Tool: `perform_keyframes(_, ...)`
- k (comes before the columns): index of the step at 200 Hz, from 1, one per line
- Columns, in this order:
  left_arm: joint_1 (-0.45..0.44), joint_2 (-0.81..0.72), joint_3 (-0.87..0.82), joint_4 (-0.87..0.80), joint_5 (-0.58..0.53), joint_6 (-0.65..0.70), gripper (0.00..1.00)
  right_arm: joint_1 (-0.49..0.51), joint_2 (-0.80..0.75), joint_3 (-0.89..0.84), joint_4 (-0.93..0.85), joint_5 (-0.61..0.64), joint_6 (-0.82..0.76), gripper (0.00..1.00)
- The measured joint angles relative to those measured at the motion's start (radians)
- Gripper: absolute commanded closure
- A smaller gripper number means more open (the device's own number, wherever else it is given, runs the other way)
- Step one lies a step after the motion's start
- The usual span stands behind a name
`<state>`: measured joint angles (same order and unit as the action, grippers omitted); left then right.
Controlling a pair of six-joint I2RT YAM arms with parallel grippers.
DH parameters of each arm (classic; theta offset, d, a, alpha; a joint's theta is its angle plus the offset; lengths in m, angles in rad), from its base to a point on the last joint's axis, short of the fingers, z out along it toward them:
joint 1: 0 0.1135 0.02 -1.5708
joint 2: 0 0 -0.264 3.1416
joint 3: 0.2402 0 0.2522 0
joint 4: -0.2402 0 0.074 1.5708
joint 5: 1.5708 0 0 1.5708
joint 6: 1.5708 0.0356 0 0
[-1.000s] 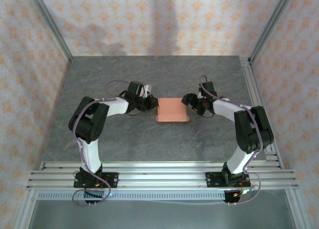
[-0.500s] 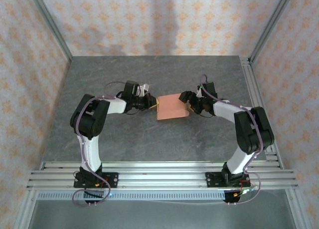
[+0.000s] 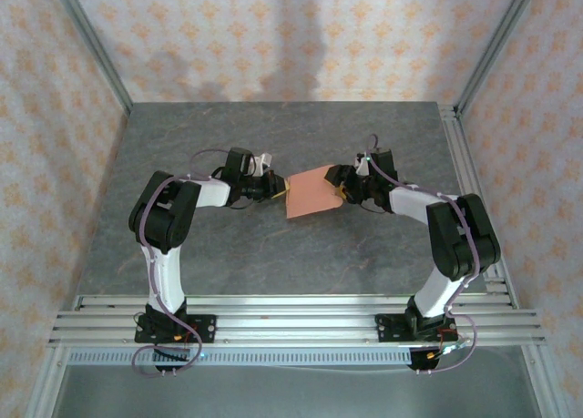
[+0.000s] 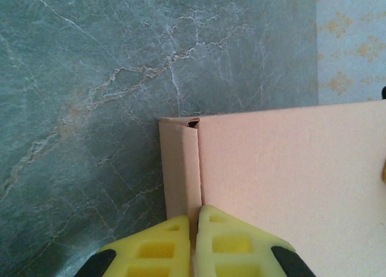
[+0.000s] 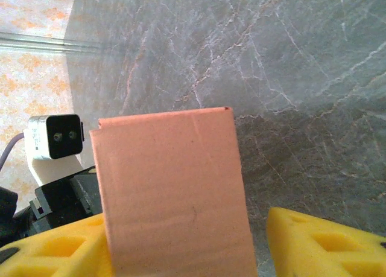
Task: Fold the paper box
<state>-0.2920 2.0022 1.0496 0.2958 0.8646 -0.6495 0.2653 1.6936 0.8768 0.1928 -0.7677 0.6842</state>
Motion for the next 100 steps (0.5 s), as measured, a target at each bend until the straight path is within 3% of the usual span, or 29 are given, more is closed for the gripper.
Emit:
perform_keyframes(71,0.000,0.000,0.029,-0.078,-0.010,0.075,0.83,0.000,0.000,0.002,0.002,-0.019,0.029,0.55)
perform_keyframes(100,0.000,-0.001,0.029,-0.083,-0.016,0.079,0.74,0.000,0.000,0.007,-0.005,-0.026,0.026,0.57)
